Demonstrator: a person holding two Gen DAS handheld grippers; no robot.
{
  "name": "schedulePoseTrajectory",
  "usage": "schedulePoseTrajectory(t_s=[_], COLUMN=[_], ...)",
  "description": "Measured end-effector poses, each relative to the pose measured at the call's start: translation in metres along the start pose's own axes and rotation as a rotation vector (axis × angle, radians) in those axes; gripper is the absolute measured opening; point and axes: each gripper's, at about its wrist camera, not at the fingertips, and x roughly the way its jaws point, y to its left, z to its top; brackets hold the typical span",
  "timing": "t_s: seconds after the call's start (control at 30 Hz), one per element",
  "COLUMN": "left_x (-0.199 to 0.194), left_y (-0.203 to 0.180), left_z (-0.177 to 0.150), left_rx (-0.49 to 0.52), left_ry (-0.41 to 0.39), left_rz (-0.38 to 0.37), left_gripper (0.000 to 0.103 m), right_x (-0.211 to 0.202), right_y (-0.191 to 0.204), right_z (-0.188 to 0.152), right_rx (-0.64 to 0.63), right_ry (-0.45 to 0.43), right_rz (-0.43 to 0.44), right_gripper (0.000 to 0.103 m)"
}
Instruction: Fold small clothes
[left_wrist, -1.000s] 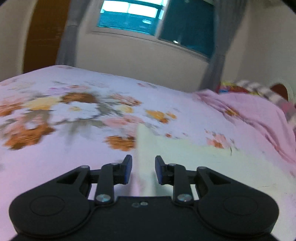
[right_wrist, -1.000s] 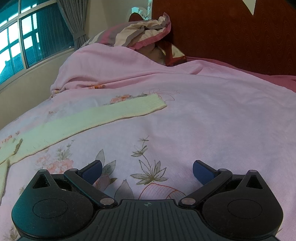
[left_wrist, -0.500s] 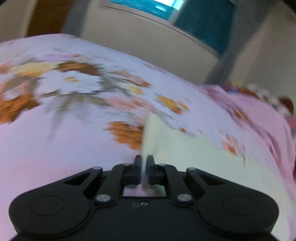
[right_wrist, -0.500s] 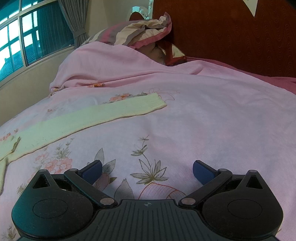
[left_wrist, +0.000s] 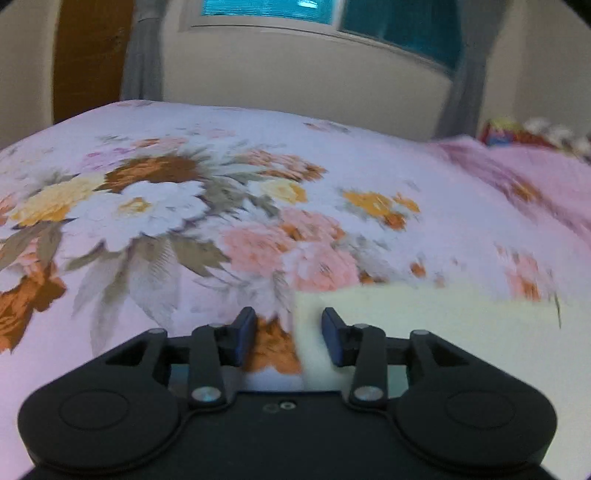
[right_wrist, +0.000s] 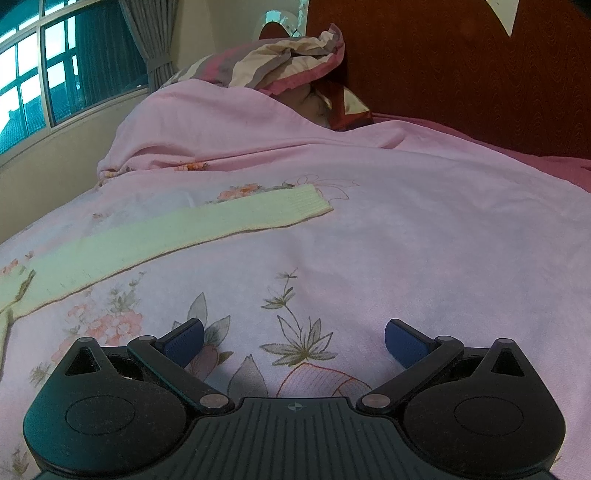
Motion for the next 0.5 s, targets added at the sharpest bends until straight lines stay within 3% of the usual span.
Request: schedulePoseTrajectory(t_s=[0.07,0.1,0.23,0.3,0.4,0.5], left_x=[-0.014,-0.024,-0.085,-0.098,-0.089,-0.095], left_y=[0.007,0.013,0.023,0.011,0.001,0.015], left_z=[-0.004,-0.008,-0.033,-0.045,-0.068,-0.071], left_rx=[0.012,-0.003,-0.064,-0.025,0.025,-0.062], left_ry=[-0.032,-0.032,-0.087,-0.074,0.008,-0.003], left_rz=[0.064,0.058,-0.075,-0.134,-0.089,-0.077], left_gripper=[0.036,0.036,0.036,0.041,0.041,0.041], right_x=[0.0,0.0,-0.001,-0.001,0.0,0.001], right_y=[0.0,-0.001,-0.002,-0.001,0.0,0.0], right_z=[0.0,0.0,0.0,0.0,0.0,0.001], right_rx=[0.001,0.003,0.014,0.013,0.008,0.006], right_ry=[0.0,-0.001,-0.007,-0.006,-0.003,0.006], right_rz=[0.001,0.003,0.011,0.01,0.006,0.004], right_gripper=[0.103,0.103,0.103,0.103,0.103,0.103])
